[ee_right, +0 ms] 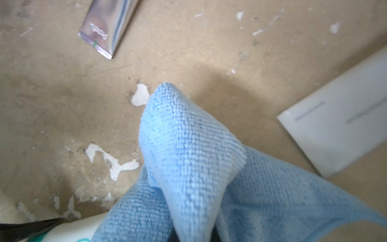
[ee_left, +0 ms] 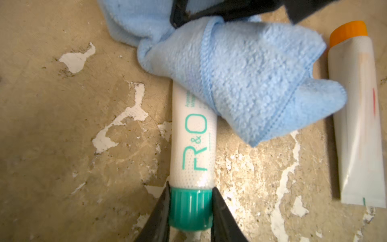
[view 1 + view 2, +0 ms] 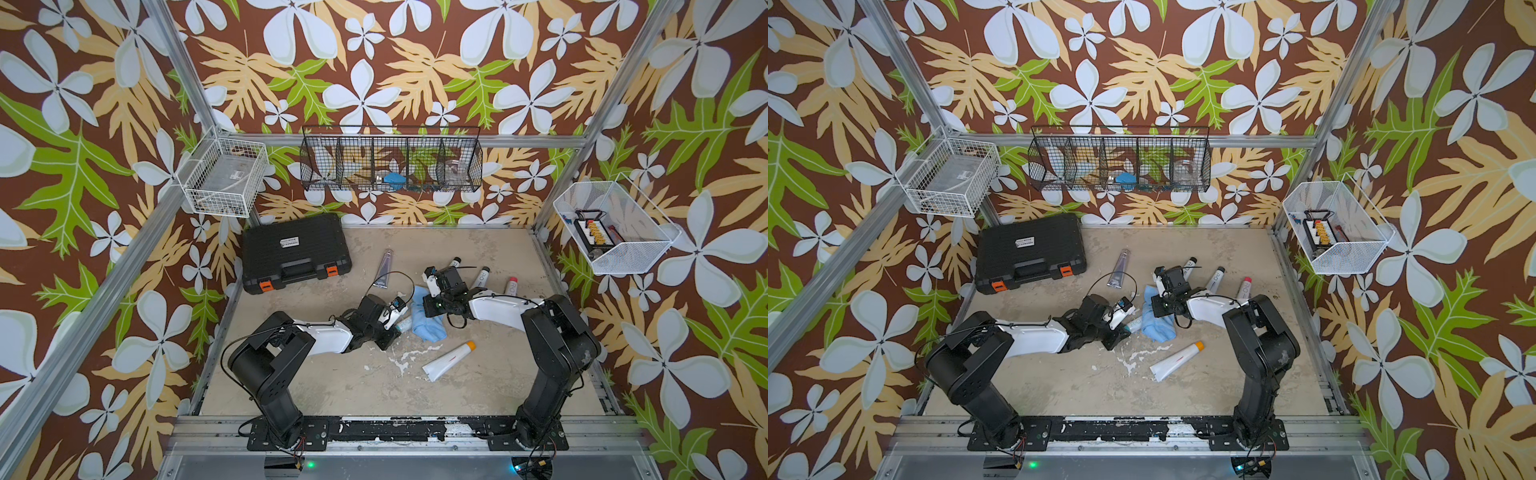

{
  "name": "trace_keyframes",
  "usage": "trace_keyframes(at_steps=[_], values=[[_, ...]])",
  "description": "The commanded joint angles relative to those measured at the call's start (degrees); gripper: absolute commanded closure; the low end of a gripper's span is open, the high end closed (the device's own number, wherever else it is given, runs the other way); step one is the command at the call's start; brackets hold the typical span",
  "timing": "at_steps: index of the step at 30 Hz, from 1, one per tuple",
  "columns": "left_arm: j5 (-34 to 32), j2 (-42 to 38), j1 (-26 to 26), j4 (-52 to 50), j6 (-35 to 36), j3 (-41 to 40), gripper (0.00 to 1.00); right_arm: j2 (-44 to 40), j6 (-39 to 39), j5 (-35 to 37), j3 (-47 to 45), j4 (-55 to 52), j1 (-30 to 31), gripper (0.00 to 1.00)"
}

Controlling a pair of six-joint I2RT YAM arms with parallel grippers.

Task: Wipe the surface of the toothpaste tube
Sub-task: Wipe the dirt from the toothpaste tube.

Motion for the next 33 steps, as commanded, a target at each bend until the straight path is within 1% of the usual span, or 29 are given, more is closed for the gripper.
trace_keyframes(at_steps=[1, 5, 10, 17, 22, 25, 29, 33], values=[[-0.84, -0.23, 0.11, -0.62, 0.13, -0.03, 0.82, -0.47, -0.38, 1.85, -0.22, -3.49, -0.25, 1.00], [-1.02, -0.05, 0.11, -0.73, -0.06, 0.14, 0.82, -1.39, 0.99, -2.75, -2.21, -0.75, 0.42, 1.00], [-1.30, 0.29, 0.09, -0.84, -0.29, 0.40, 0.83, -2.33, 2.23, -4.09, -3.62, 1.41, 4.55, 1.00], [-1.48, 0.70, 0.16, -1.03, -0.50, 0.84, 0.83, -2.18, 5.90, -6.42, -4.83, 4.27, 9.27, 1.00], [-1.48, 0.31, 0.16, -0.58, -0.51, 0.60, 0.84, -2.13, 9.18, -10.16, -6.18, 7.76, 10.90, 1.00], [-1.54, 0.15, 0.16, -0.58, -0.61, 0.43, 0.84, -2.94, 10.12, -10.46, -7.06, 8.82, 11.05, 1.00], [-1.48, -0.03, 0.16, -0.47, -0.59, 0.23, 0.84, -3.16, 9.38, -10.04, -7.11, 8.19, 11.00, 1.00], [-1.48, -0.39, 0.16, -0.28, -0.66, -0.02, 0.84, -2.52, 8.52, -8.15, -7.95, 8.12, 10.58, 1.00]])
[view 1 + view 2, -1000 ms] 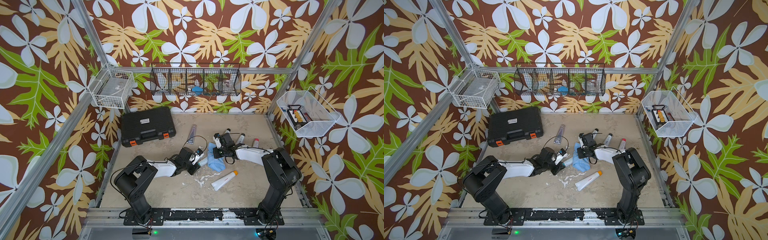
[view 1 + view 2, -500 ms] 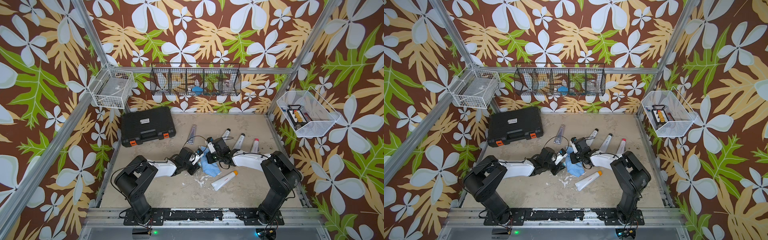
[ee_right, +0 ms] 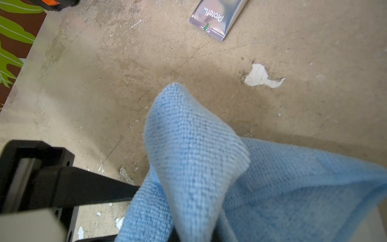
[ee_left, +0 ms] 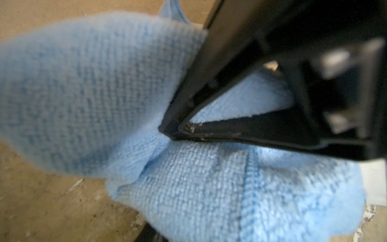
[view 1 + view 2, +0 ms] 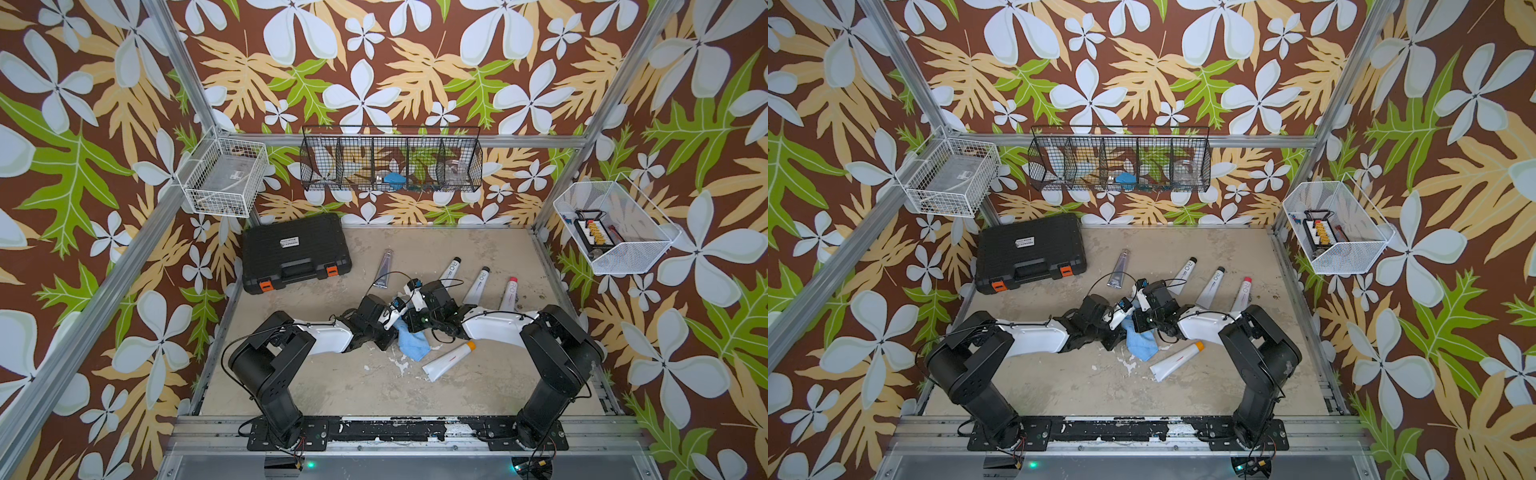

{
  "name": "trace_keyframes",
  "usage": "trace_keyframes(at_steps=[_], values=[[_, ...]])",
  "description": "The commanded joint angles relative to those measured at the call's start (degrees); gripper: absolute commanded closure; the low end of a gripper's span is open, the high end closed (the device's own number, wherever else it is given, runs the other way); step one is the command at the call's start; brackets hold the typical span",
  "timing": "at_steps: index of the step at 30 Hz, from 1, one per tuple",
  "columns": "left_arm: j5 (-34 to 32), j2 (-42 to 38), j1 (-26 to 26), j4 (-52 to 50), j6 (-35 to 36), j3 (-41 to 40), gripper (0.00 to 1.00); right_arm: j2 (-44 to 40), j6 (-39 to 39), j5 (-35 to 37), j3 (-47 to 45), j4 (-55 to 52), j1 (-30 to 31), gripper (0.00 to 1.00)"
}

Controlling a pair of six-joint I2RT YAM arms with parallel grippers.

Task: Wipe the surface of the toothpaste tube
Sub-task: Wipe the dirt from the toothpaste tube.

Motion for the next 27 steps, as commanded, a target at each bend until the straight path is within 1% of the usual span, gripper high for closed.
trace_keyframes(at_steps=[1, 8, 20, 23, 27], values=[[-1.44, -0.55, 0.14, 0.84, -0.39, -0.30, 0.84, 0.39, -0.18, -0.64, -1.34, -3.93, -0.35, 1.00], [-1.44, -0.82, 0.22, 1.09, -0.35, -0.58, 0.84, -0.09, -2.33, 2.05, -2.74, -4.94, -2.71, 1.00], [-0.47, -1.26, 0.75, 1.63, -0.48, -0.94, 0.84, -1.95, -6.58, 1.80, -3.89, -5.37, -11.50, 1.00], [-0.38, -1.26, 0.75, 1.57, -0.40, -0.94, 0.84, -2.19, -7.46, 2.57, -4.07, -5.51, -12.02, 1.00], [-0.38, -1.01, 0.75, 1.41, -0.38, -0.76, 0.84, -1.84, -6.81, -0.85, -4.94, -3.41, -11.47, 1.00]])
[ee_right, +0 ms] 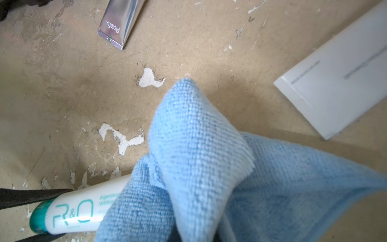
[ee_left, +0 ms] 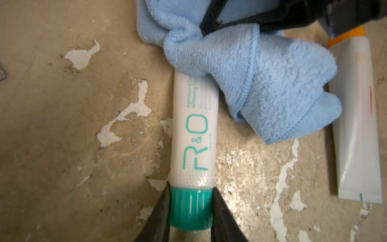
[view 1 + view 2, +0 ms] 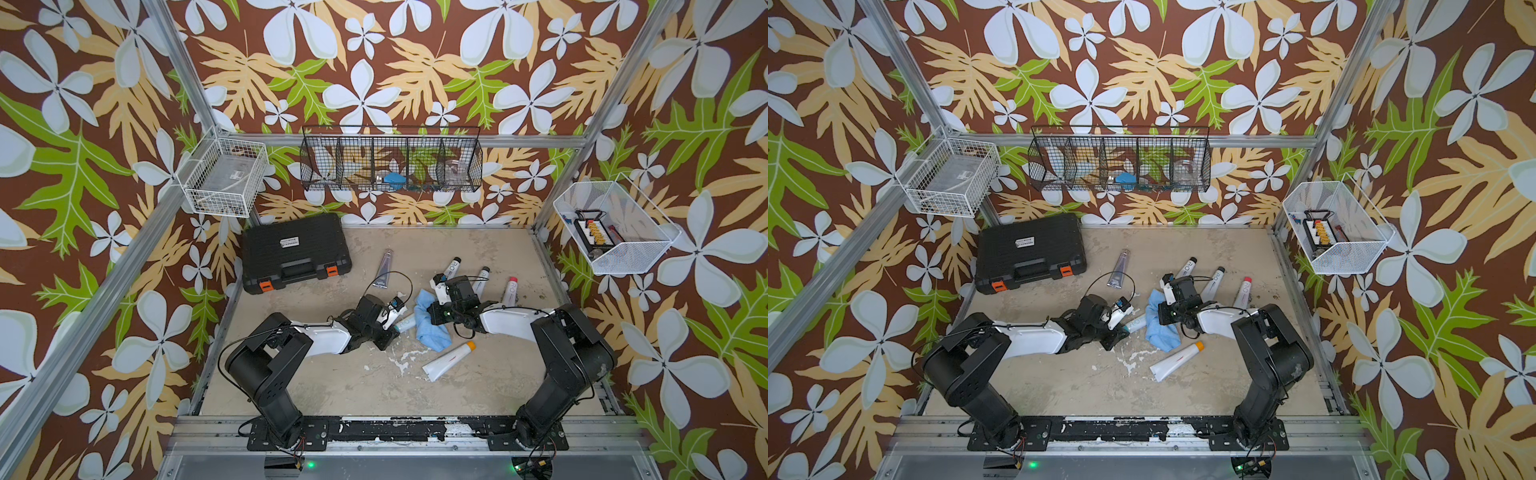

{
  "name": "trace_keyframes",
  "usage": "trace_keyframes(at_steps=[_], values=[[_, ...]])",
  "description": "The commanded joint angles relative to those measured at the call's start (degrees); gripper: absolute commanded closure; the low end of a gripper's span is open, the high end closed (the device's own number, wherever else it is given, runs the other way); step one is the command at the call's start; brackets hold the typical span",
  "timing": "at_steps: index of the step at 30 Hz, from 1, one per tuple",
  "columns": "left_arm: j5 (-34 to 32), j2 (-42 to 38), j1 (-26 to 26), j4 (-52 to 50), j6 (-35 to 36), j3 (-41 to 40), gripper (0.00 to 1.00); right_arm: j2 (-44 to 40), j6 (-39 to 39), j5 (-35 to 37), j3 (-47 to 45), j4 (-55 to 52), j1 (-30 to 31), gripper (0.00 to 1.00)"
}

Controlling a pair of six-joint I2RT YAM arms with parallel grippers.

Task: Wipe the surface of the toothpaste tube
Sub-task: Wipe the dirt from the toothpaste tube.

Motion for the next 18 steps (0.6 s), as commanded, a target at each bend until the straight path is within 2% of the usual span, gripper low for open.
trace_keyframes(at_steps=[1, 10, 18], values=[[-0.73, 0.05, 0.29, 0.41, -0.42, 0.22, 0.84, 0.40, -0.44, -1.64, -0.62, -2.51, 1.03, 1.00], [-0.86, 0.14, 0.30, 0.51, -0.51, 0.31, 0.84, 2.45, 1.29, -1.78, -0.36, -1.28, 6.75, 1.00], [-0.98, 0.41, 0.38, 0.51, -0.62, 0.60, 0.84, 2.78, 5.79, -4.64, -1.32, 2.73, 12.75, 1.00]])
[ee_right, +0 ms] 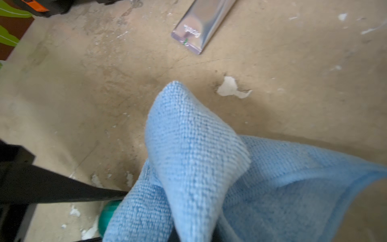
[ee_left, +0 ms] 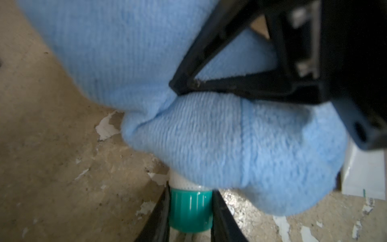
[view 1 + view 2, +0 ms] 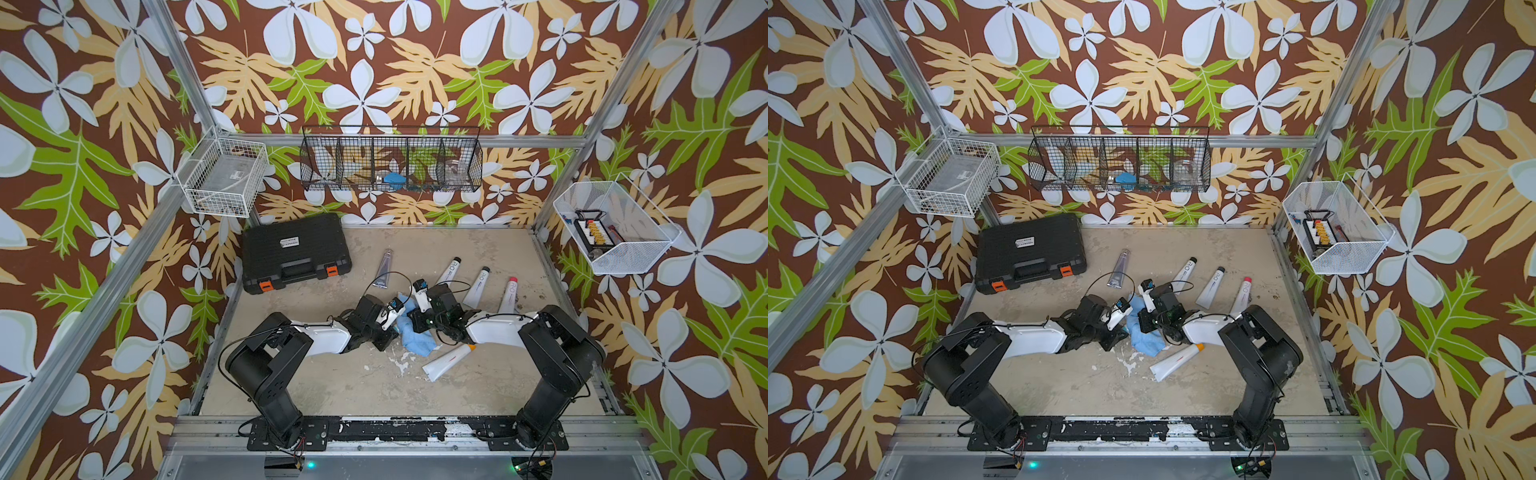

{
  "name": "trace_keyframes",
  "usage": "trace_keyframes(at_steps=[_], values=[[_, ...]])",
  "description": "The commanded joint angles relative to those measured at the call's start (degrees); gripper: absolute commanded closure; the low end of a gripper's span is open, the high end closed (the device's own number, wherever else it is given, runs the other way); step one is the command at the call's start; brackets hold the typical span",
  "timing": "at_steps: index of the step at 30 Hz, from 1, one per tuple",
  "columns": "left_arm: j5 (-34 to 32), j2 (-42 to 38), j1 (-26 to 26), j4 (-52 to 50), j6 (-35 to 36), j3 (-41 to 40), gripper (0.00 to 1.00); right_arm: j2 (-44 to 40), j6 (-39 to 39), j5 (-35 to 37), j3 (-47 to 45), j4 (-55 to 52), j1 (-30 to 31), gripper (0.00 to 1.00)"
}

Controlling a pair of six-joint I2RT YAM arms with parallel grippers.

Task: Wipe the surface of the toothpaste tube
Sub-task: Wipe the dirt from the toothpaste tube.

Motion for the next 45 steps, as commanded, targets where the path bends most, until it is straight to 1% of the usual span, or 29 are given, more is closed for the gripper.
trace_keyframes(at_steps=[1, 3, 10, 17, 19, 22, 29, 33, 37, 45], values=[[-1.02, 0.21, 0.16, 1.72, -0.59, 0.47, 0.85, 0.74, 3.09, -6.92, -0.87, -5.71, 1.79, 1.00], [-1.02, 0.23, 0.16, 1.81, -0.59, 0.49, 0.85, 0.79, 4.01, -8.40, -1.06, -4.30, 2.34, 1.00], [-0.93, 0.04, 0.34, 1.97, -0.73, 0.30, 0.85, -0.07, 4.77, -10.03, -1.74, -1.85, 3.25, 1.00], [-0.49, -0.23, 0.95, 2.23, -1.11, 0.10, 0.85, -0.27, 3.44, -6.71, -5.58, 0.78, 3.22, 1.00], [-0.34, -0.31, 0.95, 2.46, -1.46, 0.05, 0.85, -1.51, 2.22, -4.73, -6.91, 0.97, 3.23, 1.00], [-0.11, -0.75, 0.95, 2.90, -1.56, -0.33, 0.85, -3.36, -0.60, 0.04, -7.74, -0.87, 3.13, 1.00], [-0.05, -0.82, 0.95, 2.53, -1.34, -0.33, 0.86, -5.02, -4.28, 3.30, -8.14, -2.09, -1.79, 1.00], [0.12, -1.11, 0.95, 2.64, -1.24, -0.67, 0.86, -4.43, -5.58, 2.44, -7.57, -2.65, -6.27, 1.00], [0.55, -1.12, 0.95, 2.70, -1.12, -0.68, 0.86, -4.29, -7.02, 2.66, -6.61, -3.81, -8.85, 1.00], [0.79, -0.23, 0.95, 1.99, -0.95, 0.11, 0.86, -2.60, -7.94, -1.61, -4.21, -4.46, -9.05, 1.00]])
